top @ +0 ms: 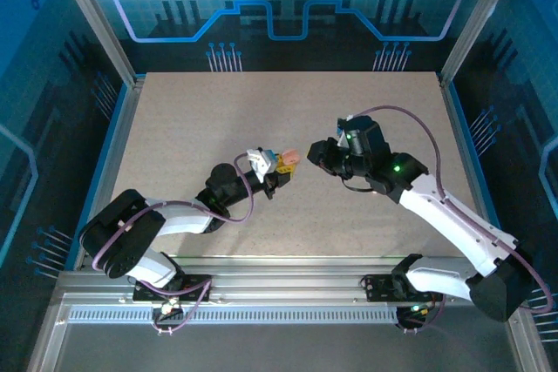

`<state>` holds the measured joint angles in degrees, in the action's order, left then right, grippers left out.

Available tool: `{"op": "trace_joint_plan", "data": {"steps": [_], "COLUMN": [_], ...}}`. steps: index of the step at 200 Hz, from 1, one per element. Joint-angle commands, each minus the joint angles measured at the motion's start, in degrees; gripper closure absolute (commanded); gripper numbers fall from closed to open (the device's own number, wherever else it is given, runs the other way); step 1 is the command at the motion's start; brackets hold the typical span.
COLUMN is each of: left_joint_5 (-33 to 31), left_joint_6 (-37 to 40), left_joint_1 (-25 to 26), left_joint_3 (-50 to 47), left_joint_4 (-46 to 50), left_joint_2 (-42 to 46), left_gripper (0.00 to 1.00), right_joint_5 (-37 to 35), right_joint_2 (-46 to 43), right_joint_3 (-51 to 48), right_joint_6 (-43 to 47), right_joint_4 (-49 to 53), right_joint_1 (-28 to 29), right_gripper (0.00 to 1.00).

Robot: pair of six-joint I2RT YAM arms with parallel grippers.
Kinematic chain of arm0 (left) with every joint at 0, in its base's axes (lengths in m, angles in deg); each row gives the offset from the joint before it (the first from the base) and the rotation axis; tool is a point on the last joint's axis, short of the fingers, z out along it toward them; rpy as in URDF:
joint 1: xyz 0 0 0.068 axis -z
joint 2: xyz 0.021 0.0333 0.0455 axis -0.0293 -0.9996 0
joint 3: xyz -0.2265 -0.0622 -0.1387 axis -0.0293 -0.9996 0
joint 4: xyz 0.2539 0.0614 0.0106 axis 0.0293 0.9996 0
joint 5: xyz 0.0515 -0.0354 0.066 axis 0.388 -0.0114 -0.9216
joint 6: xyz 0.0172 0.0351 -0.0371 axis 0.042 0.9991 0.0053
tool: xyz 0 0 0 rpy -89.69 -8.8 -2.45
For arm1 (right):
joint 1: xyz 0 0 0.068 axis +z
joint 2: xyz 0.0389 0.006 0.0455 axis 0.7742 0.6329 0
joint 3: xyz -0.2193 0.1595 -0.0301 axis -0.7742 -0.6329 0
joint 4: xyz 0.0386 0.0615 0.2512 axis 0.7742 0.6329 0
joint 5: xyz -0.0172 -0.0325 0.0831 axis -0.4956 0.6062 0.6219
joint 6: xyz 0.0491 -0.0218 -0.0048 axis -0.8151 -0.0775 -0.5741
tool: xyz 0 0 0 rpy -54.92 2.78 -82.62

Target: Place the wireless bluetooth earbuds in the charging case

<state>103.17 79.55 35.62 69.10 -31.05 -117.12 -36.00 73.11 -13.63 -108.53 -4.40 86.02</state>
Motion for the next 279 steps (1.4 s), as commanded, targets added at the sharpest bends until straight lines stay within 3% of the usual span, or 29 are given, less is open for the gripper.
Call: {"op": "trace_joint_plan", "data": {"steps": [1, 109, 279], "left_joint_5": [0.94, 4.59, 4.77], "left_joint_6": [2.85, 9.41, 12.66], "left_joint_1": [0.32, 0.32, 0.75], "left_joint_3": [-1.11, -3.00, -2.80], "left_joint_4": [0.15, -2.65, 0.46], "left_joint_2": [1.12, -0.84, 0.85], "left_gripper": [0.81, 0.81, 0.81], "right_joint_5": [6.99, 21.57, 25.26], "right_joint_2": [0.87, 6.46, 13.50], "right_joint_3": [3.01, 8.34, 10.30], "right_joint_6": [-2.21, -2.46, -2.62], "right_joint_4": [4.39, 13.53, 12.12], "right_joint_1": [-1.47, -5.93, -5.23], "right_gripper": [0.82, 0.81, 0.82]}}
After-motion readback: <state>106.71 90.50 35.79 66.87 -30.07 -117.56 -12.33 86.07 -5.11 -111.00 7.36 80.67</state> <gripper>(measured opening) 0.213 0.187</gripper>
